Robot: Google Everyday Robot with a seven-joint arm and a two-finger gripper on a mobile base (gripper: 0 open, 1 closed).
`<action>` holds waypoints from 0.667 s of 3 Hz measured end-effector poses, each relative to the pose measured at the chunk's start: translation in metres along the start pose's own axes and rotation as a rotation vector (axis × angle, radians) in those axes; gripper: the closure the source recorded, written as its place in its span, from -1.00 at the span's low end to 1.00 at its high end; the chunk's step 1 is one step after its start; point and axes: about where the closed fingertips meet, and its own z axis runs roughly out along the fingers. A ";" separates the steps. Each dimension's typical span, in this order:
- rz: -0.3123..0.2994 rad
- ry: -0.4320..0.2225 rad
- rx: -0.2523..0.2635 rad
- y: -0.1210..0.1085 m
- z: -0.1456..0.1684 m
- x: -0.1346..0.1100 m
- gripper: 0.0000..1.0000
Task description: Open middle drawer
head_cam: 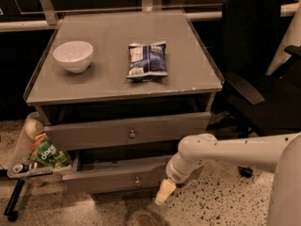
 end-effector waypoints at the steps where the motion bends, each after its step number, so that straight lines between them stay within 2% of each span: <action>1: 0.006 0.002 0.036 -0.011 0.001 -0.005 -1.00; 2: 0.011 0.020 0.040 -0.015 0.018 -0.003 -1.00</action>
Offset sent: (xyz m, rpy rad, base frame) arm 0.0197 0.0061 -0.0374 -0.0568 -0.0151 -0.0261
